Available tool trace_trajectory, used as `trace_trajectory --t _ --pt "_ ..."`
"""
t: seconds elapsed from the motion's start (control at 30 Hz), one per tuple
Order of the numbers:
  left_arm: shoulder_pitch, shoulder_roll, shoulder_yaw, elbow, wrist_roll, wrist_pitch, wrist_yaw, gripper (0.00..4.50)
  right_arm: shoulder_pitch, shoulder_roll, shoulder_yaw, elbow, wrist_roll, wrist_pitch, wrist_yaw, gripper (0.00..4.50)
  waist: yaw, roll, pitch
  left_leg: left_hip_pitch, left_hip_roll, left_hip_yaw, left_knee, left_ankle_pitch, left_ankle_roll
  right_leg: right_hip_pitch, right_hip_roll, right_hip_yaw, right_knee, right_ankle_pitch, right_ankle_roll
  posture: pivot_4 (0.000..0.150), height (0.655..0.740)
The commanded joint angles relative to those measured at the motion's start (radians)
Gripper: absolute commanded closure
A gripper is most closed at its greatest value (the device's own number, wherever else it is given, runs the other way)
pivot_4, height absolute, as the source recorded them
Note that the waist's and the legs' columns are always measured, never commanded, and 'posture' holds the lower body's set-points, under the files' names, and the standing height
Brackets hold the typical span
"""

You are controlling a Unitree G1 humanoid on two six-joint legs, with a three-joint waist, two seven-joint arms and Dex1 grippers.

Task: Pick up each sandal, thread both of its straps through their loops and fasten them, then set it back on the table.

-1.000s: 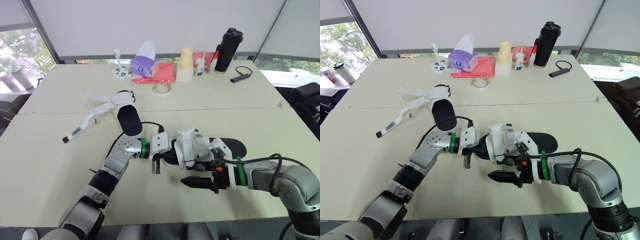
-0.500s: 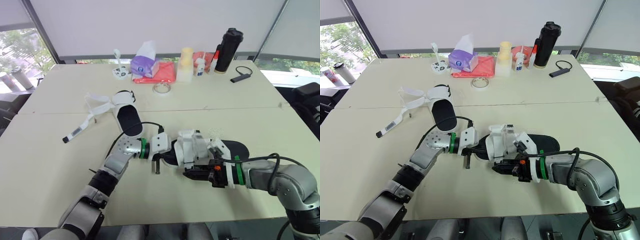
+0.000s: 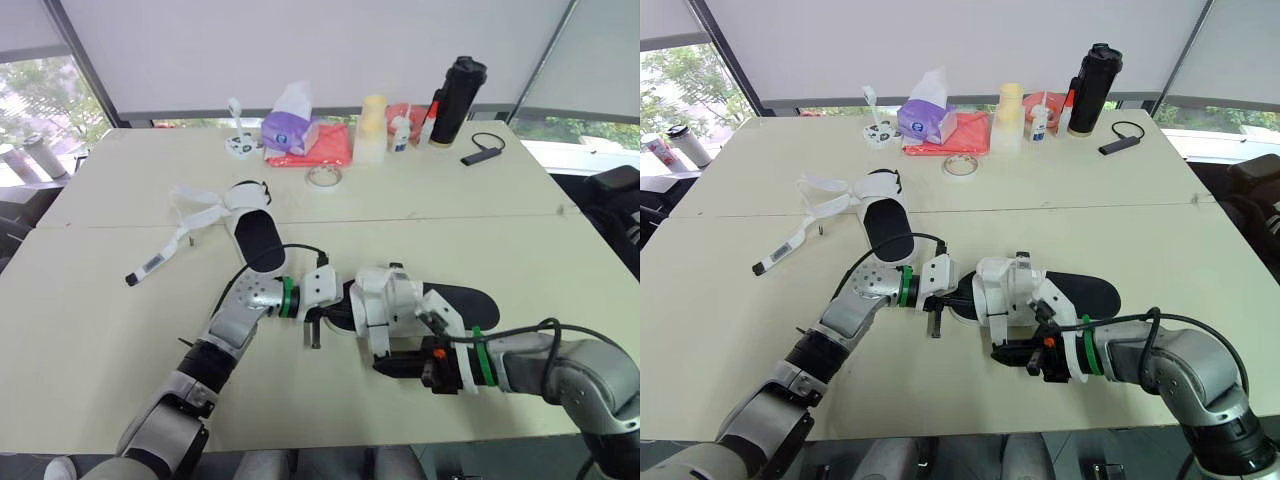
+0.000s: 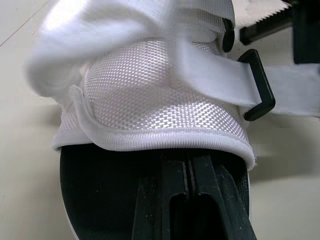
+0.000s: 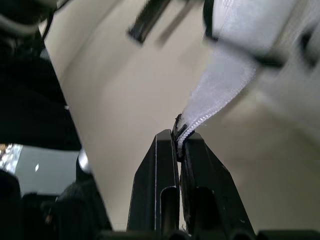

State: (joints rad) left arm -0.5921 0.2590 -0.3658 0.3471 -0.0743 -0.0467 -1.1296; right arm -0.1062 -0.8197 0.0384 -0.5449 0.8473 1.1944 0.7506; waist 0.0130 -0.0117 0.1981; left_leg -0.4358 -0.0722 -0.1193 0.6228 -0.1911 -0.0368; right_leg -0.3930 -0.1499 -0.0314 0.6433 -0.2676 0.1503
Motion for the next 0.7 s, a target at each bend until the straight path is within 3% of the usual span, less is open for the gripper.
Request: trace_trajectory --t 0.03,0.43,0.7 --pt "0.01 -0.001 -0.009 -0.014 0.004 0.011 -0.001 4.5 0.086 -0.114 0.093 -0.08 -0.083 -0.097 0.092 4.48 0.001 0.0 0.0 0.0 0.0 0.0 0.0 0.0 0.0 0.0 0.0 0.0 0.0 0.0 0.0 0.15 0.74" --pt "0.015 -0.001 -0.008 -0.027 0.003 0.026 0.0 4.5 0.168 -0.225 0.059 -0.122 -0.144 -0.275 0.19 4.48 0.002 0.0 -0.001 0.0 0.0 0.0 0.0 -0.001 0.001 0.003 0.0 0.0 -0.005 0.0 0.001 0.15 0.74" --pt "0.01 -0.003 -0.009 -0.016 0.006 0.019 -0.001 4.5 0.112 -0.269 -0.117 -0.179 -0.052 -0.277 0.223 4.48 0.002 0.0 -0.001 0.0 0.0 0.0 0.0 -0.001 0.001 0.003 0.0 0.0 -0.005 0.0 0.001 0.15 0.74"
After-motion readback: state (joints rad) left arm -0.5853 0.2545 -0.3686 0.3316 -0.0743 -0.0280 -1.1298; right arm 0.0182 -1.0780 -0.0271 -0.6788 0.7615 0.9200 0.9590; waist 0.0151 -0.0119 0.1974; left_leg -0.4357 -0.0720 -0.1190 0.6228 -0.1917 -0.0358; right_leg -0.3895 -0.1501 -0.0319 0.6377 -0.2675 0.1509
